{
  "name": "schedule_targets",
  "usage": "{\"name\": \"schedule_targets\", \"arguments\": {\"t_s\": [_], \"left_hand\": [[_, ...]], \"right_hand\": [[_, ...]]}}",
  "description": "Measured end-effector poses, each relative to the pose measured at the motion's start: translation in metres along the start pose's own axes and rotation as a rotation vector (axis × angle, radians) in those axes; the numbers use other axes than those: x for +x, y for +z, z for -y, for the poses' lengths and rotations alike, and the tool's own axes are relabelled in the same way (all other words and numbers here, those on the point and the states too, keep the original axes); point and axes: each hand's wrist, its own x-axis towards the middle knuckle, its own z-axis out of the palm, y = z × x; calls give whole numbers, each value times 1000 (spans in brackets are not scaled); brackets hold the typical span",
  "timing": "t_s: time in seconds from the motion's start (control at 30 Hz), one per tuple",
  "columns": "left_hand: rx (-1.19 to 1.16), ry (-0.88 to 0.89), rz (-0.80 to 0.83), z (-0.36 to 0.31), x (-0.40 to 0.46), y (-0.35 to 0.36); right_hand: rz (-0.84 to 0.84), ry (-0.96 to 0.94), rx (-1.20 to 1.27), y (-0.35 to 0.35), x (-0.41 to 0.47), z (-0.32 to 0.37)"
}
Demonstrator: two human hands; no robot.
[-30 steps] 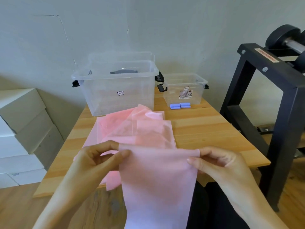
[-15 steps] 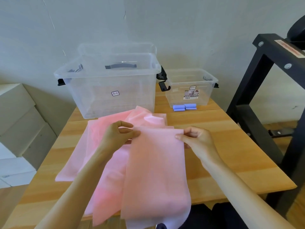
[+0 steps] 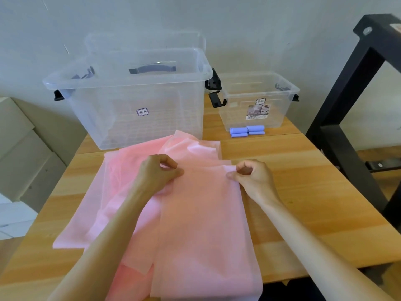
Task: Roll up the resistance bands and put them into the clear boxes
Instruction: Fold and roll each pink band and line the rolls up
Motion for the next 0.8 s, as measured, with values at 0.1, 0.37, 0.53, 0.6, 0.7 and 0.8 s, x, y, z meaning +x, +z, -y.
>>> {"name": "schedule_targets", "arguments": {"t_s": [0.1,0.37,0.53,0.6,0.7,0.8], "left_hand": [[-10,-21,-12,3,2,2],[-1,-25,-29,6,0,5],[3,-11,-19,8,2,1],[-3,-23,-9,7,2,1],[5,-29,8,6,1,0],[-1,-8,16,5,-1,-2]], "right_hand": [[30,35,26,2,4,-1],[47,110,229,3,2,6],[102,232,413,-1,-1,13],[153,253,428,-3,-2,13],[172,203,389,-6,-10,13],[154,83,344,-7,-17,13]]}}
